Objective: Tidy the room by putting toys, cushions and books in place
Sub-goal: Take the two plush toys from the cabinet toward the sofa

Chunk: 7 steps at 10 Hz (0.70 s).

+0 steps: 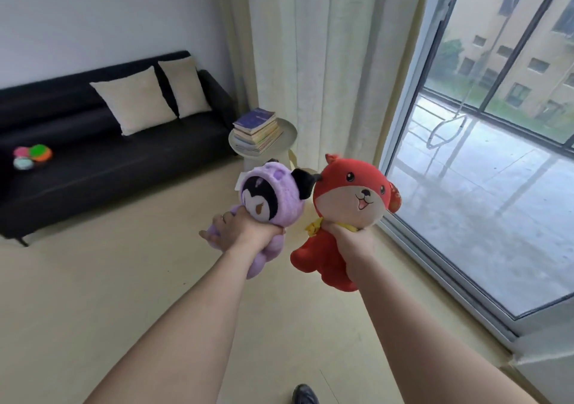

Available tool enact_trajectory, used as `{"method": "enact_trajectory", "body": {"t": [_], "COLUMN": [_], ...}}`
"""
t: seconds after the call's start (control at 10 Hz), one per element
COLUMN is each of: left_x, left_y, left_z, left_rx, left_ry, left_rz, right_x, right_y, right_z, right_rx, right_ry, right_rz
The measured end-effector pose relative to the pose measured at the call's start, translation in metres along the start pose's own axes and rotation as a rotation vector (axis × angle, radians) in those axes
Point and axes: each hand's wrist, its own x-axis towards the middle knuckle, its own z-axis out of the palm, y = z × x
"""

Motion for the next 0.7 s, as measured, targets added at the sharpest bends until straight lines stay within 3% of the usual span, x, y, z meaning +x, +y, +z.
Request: {"method": "enact_trajectory", "body": {"t": [0.1, 0.2, 0.3, 0.4, 0.6, 0.7], "left_x": [-0.047, -0.037, -0.044, -0.079, -0.156, -0.186], "left_y": [-0.024, -0.038, -0.072, -0.104, -0.188, -0.228], "left_z": [0.013, 0.025, 0.053, 0.090, 0.176, 0.211], "left_rx": [-0.292, -0.231, -0.089, -0.131, -0.166, -0.039], "left_ry": [-1.209, -1.776, -2.223, -2.323, -2.252, -2.266], "left_rz": [-0.345, -0.922, -1.107, -1.141, -1.099, -1.200], "right_x": [0.017, 0.033, 0.049, 0.066, 0.081, 0.085], "right_y": [-0.015, -0.026, -0.031, -0.042, -0.083, -0.097], "right_z": [0.040, 0.078, 0.124, 0.180, 0.316, 0.382], "right_rx": [-0.022, -0.034, -0.075, -0.088, -0.114, -0.162], "right_ry": [-0.035, -0.055, -0.065, -0.040, -0.034, -0.040], "right_rz": [-0.022, 0.005, 0.040, 0.042, 0.004, -0.023]}}
